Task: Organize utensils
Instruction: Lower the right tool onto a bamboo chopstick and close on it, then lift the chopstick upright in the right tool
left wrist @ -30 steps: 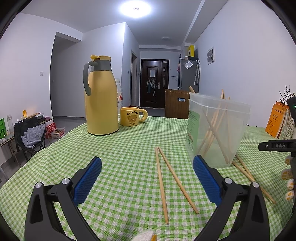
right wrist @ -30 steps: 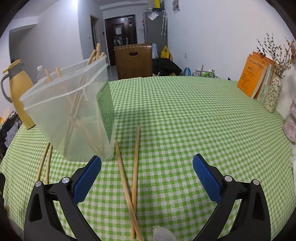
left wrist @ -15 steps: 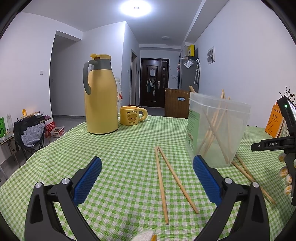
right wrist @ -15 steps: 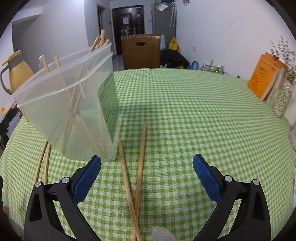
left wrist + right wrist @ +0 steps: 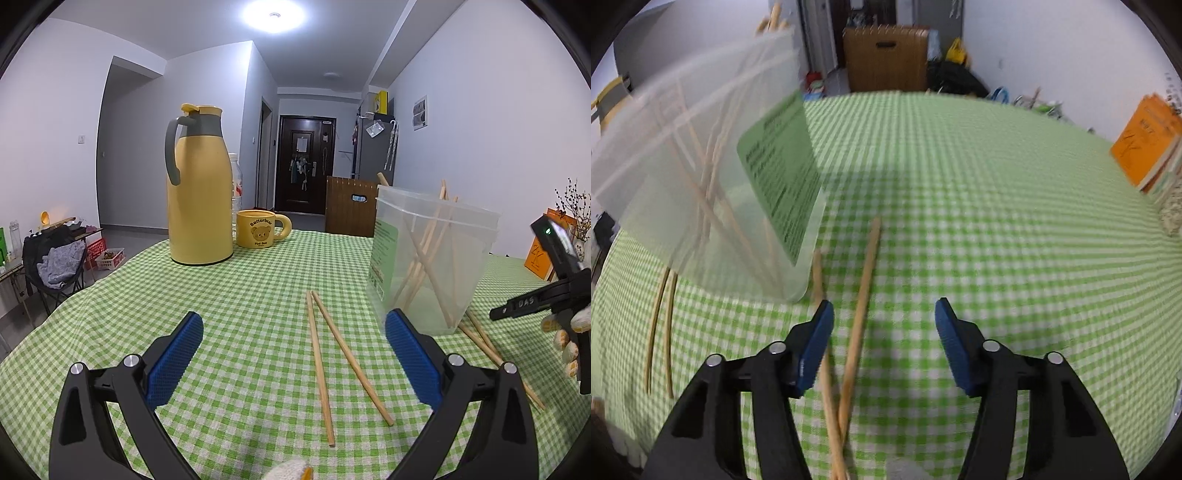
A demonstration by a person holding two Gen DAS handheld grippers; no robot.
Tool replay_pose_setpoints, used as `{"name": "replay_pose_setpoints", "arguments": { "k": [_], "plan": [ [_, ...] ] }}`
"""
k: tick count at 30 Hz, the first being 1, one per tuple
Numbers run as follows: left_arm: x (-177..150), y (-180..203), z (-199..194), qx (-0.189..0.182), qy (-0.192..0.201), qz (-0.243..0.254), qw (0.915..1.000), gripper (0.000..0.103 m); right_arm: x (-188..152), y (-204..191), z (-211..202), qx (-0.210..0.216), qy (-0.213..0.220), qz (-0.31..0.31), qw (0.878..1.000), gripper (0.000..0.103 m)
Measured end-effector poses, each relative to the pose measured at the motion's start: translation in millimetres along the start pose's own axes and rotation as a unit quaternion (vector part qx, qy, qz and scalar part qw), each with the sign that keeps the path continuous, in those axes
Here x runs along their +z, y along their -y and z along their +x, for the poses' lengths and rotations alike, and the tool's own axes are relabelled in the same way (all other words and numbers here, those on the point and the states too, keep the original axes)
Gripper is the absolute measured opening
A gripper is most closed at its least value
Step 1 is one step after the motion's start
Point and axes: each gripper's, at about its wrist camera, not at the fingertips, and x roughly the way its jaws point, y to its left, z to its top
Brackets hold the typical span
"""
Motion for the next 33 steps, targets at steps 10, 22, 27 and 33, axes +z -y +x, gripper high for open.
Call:
{"name": "replay_pose_setpoints", "arguments": {
  "k": [10,22,27,33],
  "plan": [
    [0,1,-2,-0.011,0.005,0.002,0.9999,0.096,-11,-6,25,0.024,-0.06,-0.007,0.998,0.014],
    [0,-4,-1,-0.016,-0.002,-0.009,0.9998,0.096,-25,-37,35,0.0,-0.096,-0.02,0.995,0.009],
    [0,-5,-1,-0.019,-0.001,-0.009,0.9998,0.096,-16,-45,39,-0.009,-0.12,-0.024,0.992,0.009],
    [0,-3,-3,-0.021,0.004,-0.004,0.9998,0.096,1,-53,42,-0.03,-0.134,-0.027,0.99,0.009]
  ]
}}
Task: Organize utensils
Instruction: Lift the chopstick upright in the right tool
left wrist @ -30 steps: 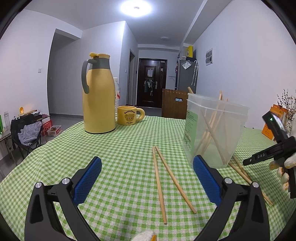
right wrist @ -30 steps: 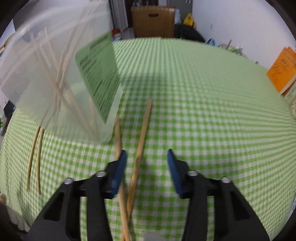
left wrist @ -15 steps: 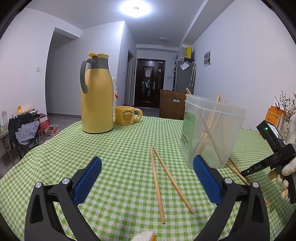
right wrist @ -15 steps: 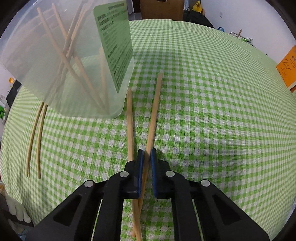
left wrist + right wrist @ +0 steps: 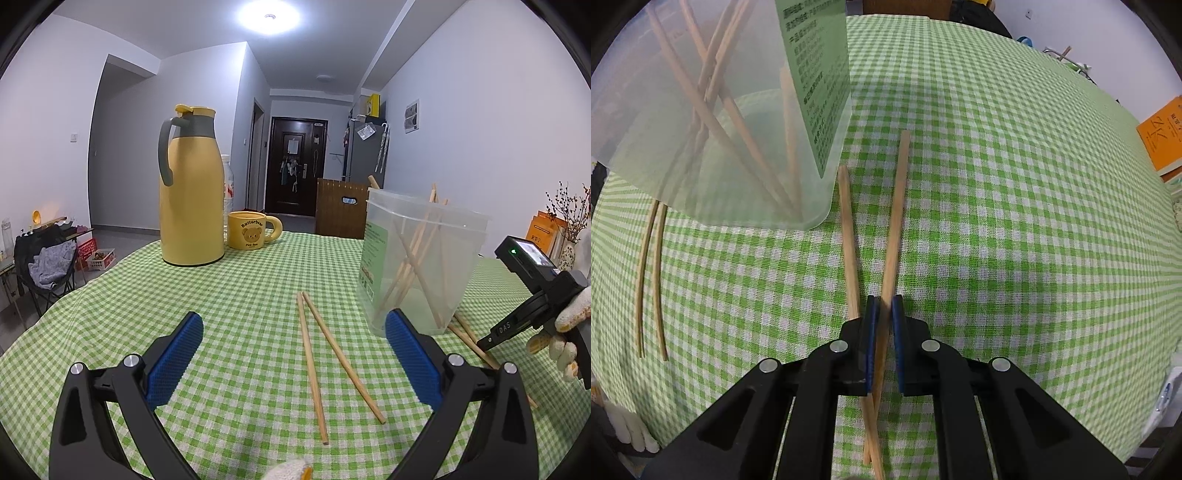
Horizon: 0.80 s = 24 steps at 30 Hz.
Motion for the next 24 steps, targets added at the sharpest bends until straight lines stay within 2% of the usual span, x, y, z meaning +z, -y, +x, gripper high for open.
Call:
{"name": "replay_pose_setpoints", "arguments": {
  "k": [8,14,16,20,21,24],
  "plan": [
    [0,0,0,-0.003,-0.001,0.0,1.0,0.096,1,1,0,-0.001,0.001,0.018,1.0,0.007],
    [0,0,0,-0.004,-0.001,-0.001,1.0,0.096,-4,2,-11,-0.009,0.03,0.02,0.999,0.007],
    [0,0,0,-0.004,-0.001,0.0,1.0,0.096,-7,8,-23,-0.008,0.057,0.025,0.998,0.007],
    [0,0,0,-0.003,-0.001,-0.001,1.0,0.096,-16,19,-60,-0.02,0.147,0.031,0.988,0.006],
    [0,0,0,-0.003,-0.001,0.0,1.0,0.096,-22,24,-75,-0.024,0.184,0.034,0.982,0.006],
    [0,0,0,-0.004,-0.001,0.0,1.0,0.096,-41,31,-104,-0.028,0.261,0.036,0.964,0.006]
  ]
}}
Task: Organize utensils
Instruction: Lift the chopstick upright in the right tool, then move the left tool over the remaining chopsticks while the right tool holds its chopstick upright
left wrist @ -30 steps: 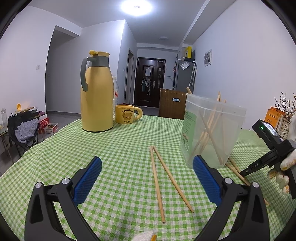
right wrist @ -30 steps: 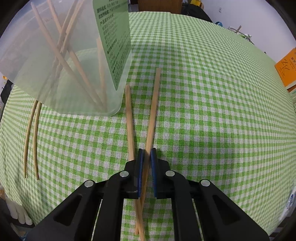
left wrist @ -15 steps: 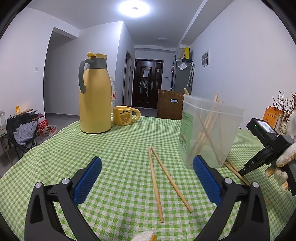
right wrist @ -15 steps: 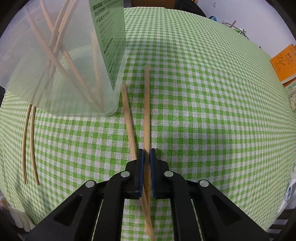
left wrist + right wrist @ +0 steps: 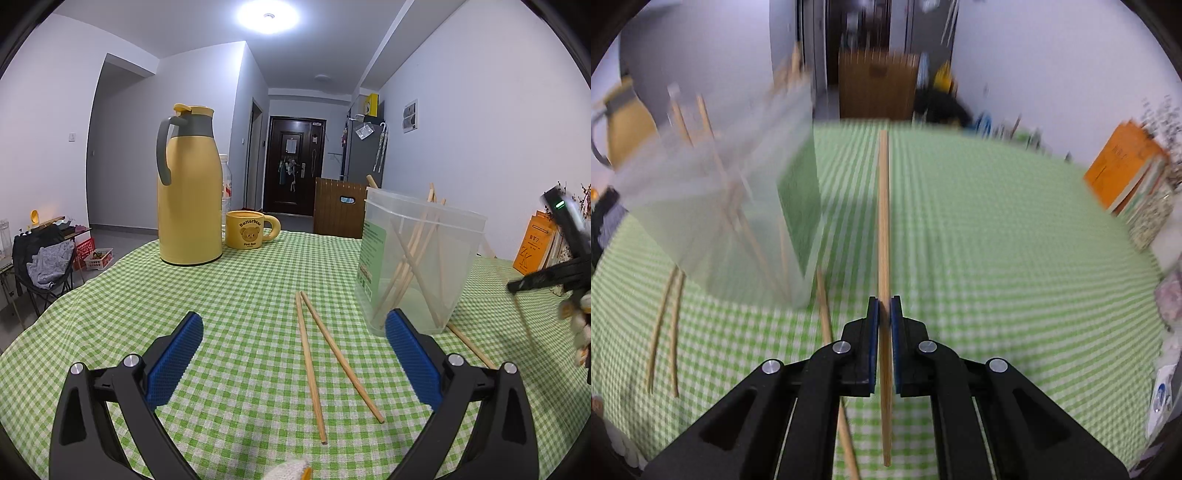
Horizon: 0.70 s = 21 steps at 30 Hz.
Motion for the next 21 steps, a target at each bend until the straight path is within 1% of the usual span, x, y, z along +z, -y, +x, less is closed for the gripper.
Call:
{"name": "replay_pose_setpoints", "arguments": {
  "k": [2,5,8,10,13,16,17,21],
  "plan": [
    [0,0,0,0.0,0.0,0.0,1.0,0.096,-6,7,-24,0.0,0.055,0.009,0.998,0.006],
    [0,0,0,0.001,0.0,0.0,1.0,0.096,-20,24,-44,0.007,0.115,0.025,0.993,0.006],
    [-1,1,0,0.002,-0.001,0.001,1.0,0.096,-36,30,-59,0.002,0.154,0.035,0.987,0.007],
    [-1,1,1,0.002,-0.001,0.001,1.0,0.096,-51,32,-69,-0.002,0.182,0.048,0.982,0.007],
    [-1,1,2,0.005,-0.003,0.003,1.0,0.096,-64,36,-77,-0.008,0.224,0.061,0.973,0.007],
    [-1,3,2,0.009,-0.003,0.008,0.9999,0.096,-76,33,-80,-0.014,0.259,0.057,0.964,0.007],
    [-1,4,2,0.01,-0.002,0.011,0.9999,0.096,-80,37,-78,-0.013,0.265,0.057,0.962,0.007],
    [-1,9,-1,0.013,0.003,0.022,0.9997,0.096,-88,34,-76,-0.01,0.285,0.057,0.957,0.007]
  ]
}}
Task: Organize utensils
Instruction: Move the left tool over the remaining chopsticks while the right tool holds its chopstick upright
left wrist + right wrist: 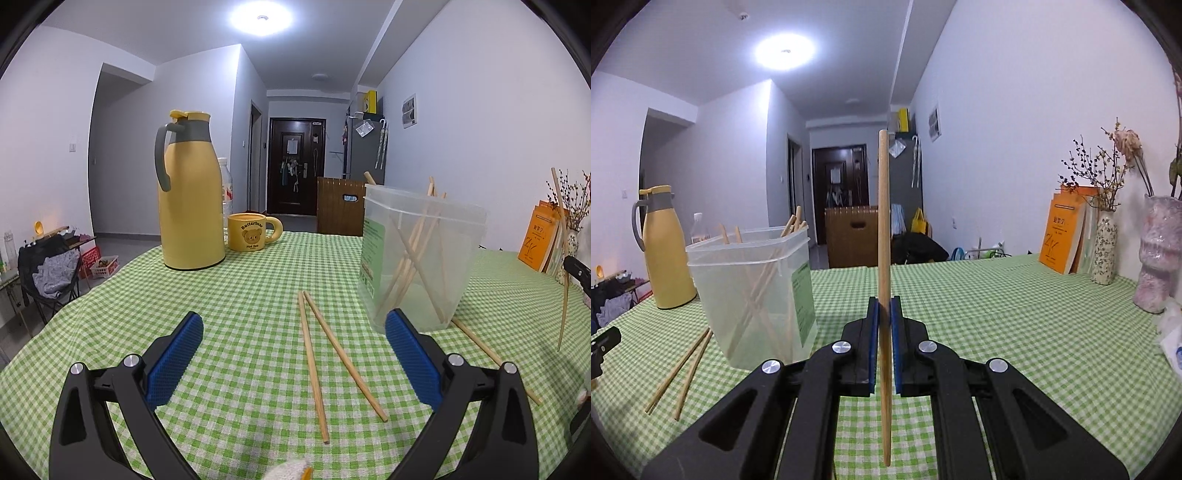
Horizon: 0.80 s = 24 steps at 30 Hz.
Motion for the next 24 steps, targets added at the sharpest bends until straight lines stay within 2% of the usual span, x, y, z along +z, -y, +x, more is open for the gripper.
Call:
{"name": "replay_pose_setpoints", "arguments": {
  "k": [24],
  "plan": [
    [1.1,1.7,2.9,0.011,-0.006,0.004,0.9999,0.096,-9.5,-2.7,-8.4,0.016,0.023,-0.008,1.0,0.007]
  ]
}}
